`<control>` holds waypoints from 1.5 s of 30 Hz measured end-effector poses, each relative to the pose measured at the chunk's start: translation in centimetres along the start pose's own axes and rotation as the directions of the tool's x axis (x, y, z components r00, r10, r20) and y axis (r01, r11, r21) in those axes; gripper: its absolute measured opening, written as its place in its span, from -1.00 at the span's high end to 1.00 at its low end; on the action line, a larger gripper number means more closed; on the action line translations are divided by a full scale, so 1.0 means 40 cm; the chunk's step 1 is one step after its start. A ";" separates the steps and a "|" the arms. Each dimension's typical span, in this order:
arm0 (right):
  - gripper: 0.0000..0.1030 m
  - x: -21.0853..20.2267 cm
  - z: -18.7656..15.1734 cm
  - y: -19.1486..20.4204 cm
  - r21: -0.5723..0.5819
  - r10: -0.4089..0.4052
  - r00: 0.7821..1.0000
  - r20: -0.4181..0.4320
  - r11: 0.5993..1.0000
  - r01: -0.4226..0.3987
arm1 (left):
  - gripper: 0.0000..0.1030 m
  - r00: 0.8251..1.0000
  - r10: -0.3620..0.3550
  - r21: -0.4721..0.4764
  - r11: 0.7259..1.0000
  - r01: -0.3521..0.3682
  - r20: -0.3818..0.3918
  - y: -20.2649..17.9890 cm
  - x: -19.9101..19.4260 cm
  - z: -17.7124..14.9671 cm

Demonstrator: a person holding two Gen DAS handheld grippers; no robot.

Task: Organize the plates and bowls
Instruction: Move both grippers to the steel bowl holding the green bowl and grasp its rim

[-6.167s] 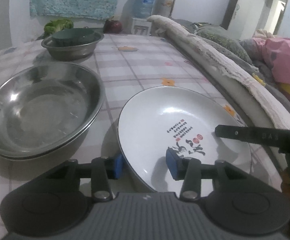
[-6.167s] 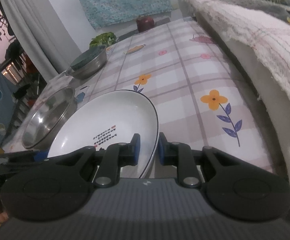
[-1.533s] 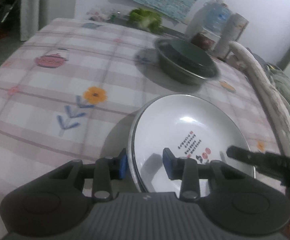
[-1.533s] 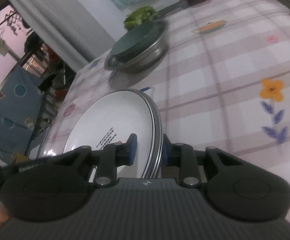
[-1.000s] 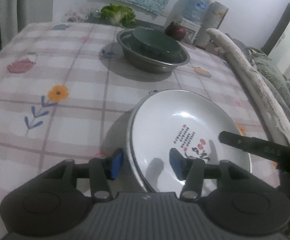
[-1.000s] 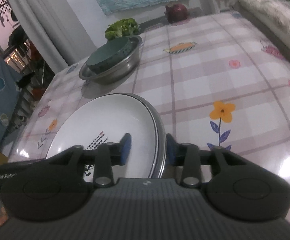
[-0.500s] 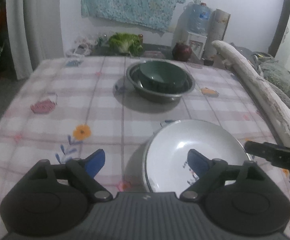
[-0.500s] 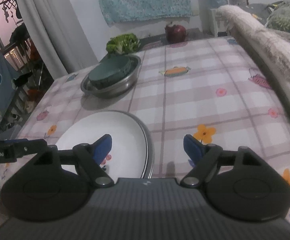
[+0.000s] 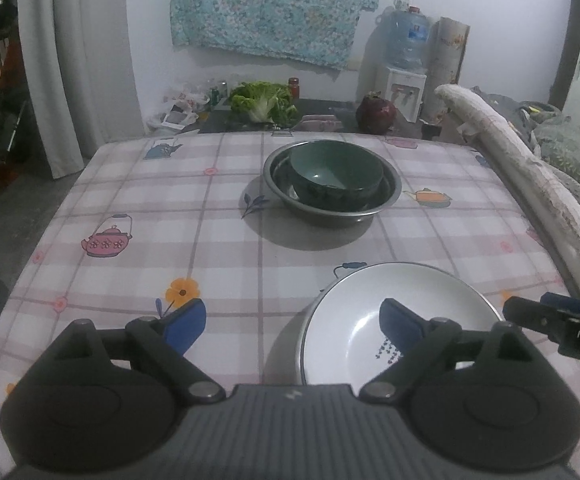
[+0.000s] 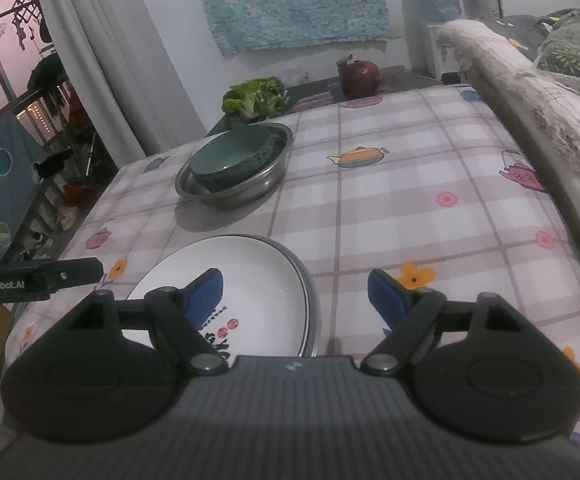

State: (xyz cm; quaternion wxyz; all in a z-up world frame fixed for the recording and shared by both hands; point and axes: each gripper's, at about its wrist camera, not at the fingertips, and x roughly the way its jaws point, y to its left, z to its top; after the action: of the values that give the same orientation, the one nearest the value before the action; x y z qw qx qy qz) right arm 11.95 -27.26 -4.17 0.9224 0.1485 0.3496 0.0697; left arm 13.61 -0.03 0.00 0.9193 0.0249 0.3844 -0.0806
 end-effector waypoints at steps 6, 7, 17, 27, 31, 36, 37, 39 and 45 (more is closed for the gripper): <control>-0.55 0.006 0.004 0.007 -0.004 0.007 1.000 -0.001 1.000 -0.007 | -0.84 1.000 0.014 0.009 1.000 -0.014 0.001 -0.002 0.001 0.001; -0.55 0.007 0.004 0.008 -0.005 0.008 1.000 -0.003 1.000 -0.008 | -0.84 1.000 0.015 0.009 1.000 -0.015 0.001 -0.002 0.002 0.001; -0.55 0.026 0.012 0.009 -0.015 0.010 1.000 -0.014 1.000 -0.010 | -0.85 1.000 0.015 0.007 1.000 -0.015 -0.009 0.000 0.018 0.011; -0.46 0.057 0.111 0.006 -0.024 0.045 0.998 0.035 0.999 -0.044 | -0.85 0.990 0.005 0.015 1.000 -0.007 0.139 0.026 0.071 0.071; -0.36 0.111 0.179 0.009 -0.045 0.050 0.998 0.044 0.998 -0.048 | -0.83 0.987 -0.042 -0.029 0.998 0.047 0.154 0.055 0.130 0.120; -0.05 0.233 0.252 -0.017 -0.020 0.045 0.999 0.014 0.999 -0.045 | -0.27 0.991 -0.088 -0.071 0.993 0.096 0.102 0.089 0.248 0.185; 0.03 0.266 0.267 -0.026 -0.004 0.045 0.999 0.000 0.999 -0.045 | -0.11 0.993 -0.085 -0.077 0.993 0.092 0.084 0.095 0.274 0.196; 0.14 0.321 0.290 -0.039 0.018 0.048 0.999 -0.018 0.999 -0.048 | 0.01 0.994 -0.088 -0.104 0.990 0.094 0.057 0.112 0.318 0.212; 0.30 0.458 0.340 -0.044 0.034 0.055 0.997 -0.058 0.998 -0.053 | 0.24 0.995 -0.096 -0.119 0.988 0.098 0.021 0.136 0.405 0.237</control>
State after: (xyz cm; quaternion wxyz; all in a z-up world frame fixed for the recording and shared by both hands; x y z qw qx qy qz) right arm 34.71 -27.73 -6.50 0.9070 0.1707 0.3734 0.0933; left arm 32.40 2.20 -4.95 0.9170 -0.0496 0.3825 -0.1022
